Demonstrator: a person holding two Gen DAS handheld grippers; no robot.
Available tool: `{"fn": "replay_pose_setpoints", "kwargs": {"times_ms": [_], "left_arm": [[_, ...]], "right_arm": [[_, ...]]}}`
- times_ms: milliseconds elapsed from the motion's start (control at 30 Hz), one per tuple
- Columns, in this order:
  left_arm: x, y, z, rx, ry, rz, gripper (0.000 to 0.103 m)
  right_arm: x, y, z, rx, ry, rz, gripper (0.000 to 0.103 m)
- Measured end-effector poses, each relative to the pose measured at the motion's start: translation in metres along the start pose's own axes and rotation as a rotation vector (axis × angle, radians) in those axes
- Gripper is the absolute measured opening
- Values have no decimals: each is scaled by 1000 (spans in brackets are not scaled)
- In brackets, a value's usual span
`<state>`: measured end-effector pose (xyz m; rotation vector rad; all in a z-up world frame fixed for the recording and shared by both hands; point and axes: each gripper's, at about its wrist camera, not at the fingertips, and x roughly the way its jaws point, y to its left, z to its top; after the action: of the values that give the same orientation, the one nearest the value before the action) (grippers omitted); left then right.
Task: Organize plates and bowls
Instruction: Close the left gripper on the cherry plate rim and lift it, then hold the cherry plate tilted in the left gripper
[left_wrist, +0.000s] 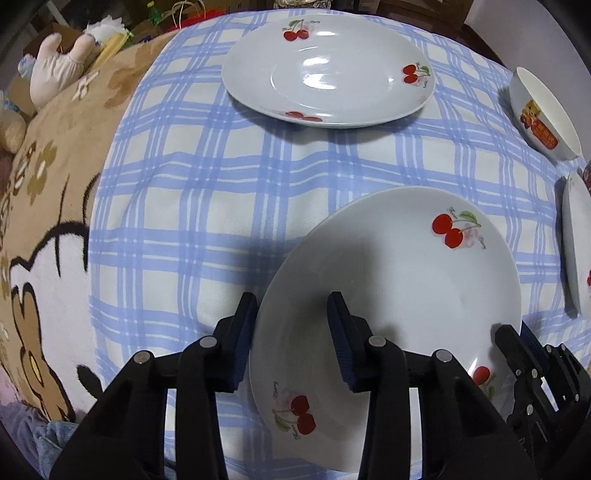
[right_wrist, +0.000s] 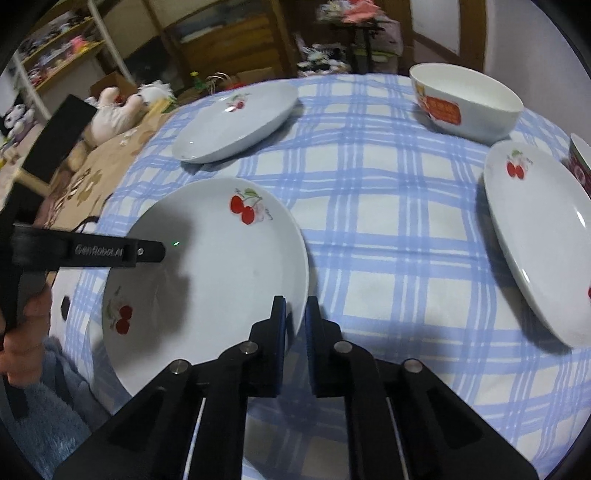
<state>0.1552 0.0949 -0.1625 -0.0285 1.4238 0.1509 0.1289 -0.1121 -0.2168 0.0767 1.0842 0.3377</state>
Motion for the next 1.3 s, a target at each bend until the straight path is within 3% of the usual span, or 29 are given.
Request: {"fn": "replay_pose_setpoints", "kwargs": {"times_ms": [333,500,633,1000,1300], "left_arm": [[-4,-1,-6,5,2,-11,31],[-9,0,-15,7,14,-58,28],[-18,-11,-25,22,28,-133,24],[-43,-40,-43,96,-31,-224,23],[-48,-60,-48,156,-44,-357,23]], "right_arm": [[1,2,5,11,26,-68,11],[-7,-8,3,37,24,-78,11],[-21,-16,2,44,-3,-134,11],[-61,-38,-11,65,-27,-143,10],[-83,-65,-29,122,-21,-161,10]]}}
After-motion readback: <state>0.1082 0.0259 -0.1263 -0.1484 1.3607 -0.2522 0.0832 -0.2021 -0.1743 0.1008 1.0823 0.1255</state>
